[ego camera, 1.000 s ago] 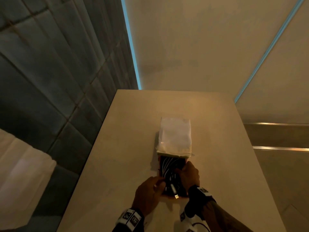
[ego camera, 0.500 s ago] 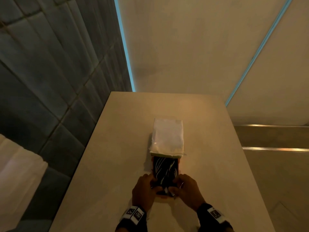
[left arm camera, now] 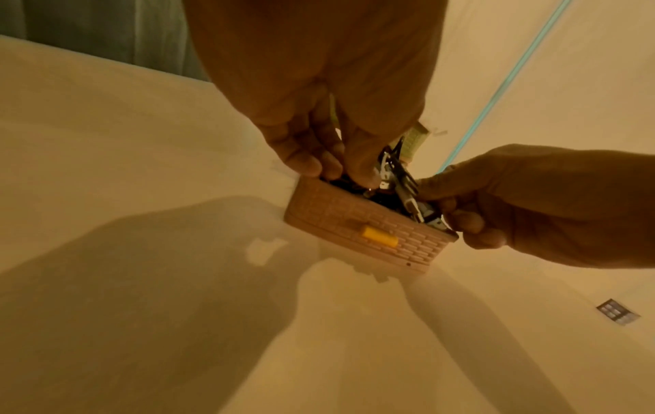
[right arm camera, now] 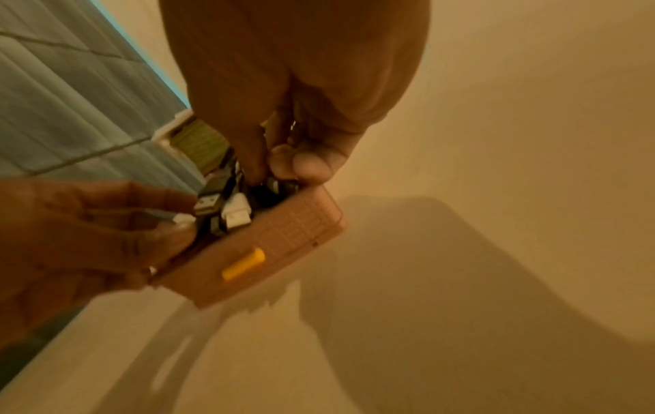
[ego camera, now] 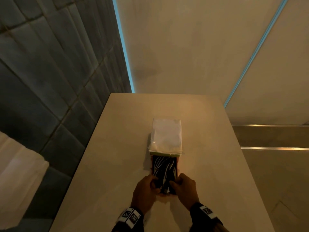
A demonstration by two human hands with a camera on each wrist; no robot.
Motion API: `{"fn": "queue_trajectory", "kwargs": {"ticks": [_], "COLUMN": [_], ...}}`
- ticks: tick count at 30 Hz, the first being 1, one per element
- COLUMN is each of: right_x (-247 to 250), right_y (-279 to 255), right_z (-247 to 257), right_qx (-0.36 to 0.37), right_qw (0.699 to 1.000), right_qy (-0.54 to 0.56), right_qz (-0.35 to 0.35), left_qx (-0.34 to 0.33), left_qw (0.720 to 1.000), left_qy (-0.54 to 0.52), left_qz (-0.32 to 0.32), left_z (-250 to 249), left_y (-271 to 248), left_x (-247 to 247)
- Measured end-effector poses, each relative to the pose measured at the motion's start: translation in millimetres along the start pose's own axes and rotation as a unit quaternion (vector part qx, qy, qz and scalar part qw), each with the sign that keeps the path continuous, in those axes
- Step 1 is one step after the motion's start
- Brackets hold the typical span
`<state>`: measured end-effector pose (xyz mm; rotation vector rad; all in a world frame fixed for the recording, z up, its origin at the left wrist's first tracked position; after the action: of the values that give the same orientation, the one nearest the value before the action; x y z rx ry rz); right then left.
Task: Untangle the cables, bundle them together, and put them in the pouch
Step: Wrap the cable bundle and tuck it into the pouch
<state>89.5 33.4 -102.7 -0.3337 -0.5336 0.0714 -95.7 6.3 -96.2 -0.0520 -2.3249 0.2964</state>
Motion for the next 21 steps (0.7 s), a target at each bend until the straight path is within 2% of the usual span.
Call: {"fn": "queue_trajectory", "kwargs": {"ticks": [4,7,10,15,17,21], "right_x": [-4.4,2.2,6.0,0.9,-0.7,-6.9], "right_y": [-5.0,-5.1,-5.9,-1.9,-0.3,-1.1], "right_z": [-4.2,3.2,6.6,10.5,9.7,6.3], "right_qx": [0.008,0.02,0.017,0.023,0.032,0.07], "right_qw": [0.996,0.995,0.996,0.992,0.992,0.99], "right_qy": [-0.069,-0.054,-0.032,-0.085,-0.089,-0.094], "right_qz": [0.053,0.082,0.079,0.086,0.087,0.082], "left_qx": [0.026,0.027,0.02,0.026,0.014,-0.001], "left_qw": [0.999,0.997,0.996,0.999,0.997,0.994], "left_qy": [0.04,0.07,0.077,0.044,0.072,0.106], "left_qz": [-0.015,0.003,0.027,0.013,0.024,0.006], "left_z": [-0.3,0.6,-1.3,-16.0,-18.7,-18.1], "left_y": [3.4,6.0,8.1,-2.3,-5.6,-4.9], "left_x": [-3.3,-5.1,-3.4,-0.6,-5.7,-7.6]}}
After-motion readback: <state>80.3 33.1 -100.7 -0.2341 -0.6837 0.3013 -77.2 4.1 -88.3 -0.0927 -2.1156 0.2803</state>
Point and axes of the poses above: each hand's wrist, its own y-axis towards the middle knuckle, its own x-axis out of the back of the hand, z = x × y, the point moved 6 cm from there along y, towards the middle knuckle, and after that the axes turned 5 degrees about y, right-handed, at the moved point
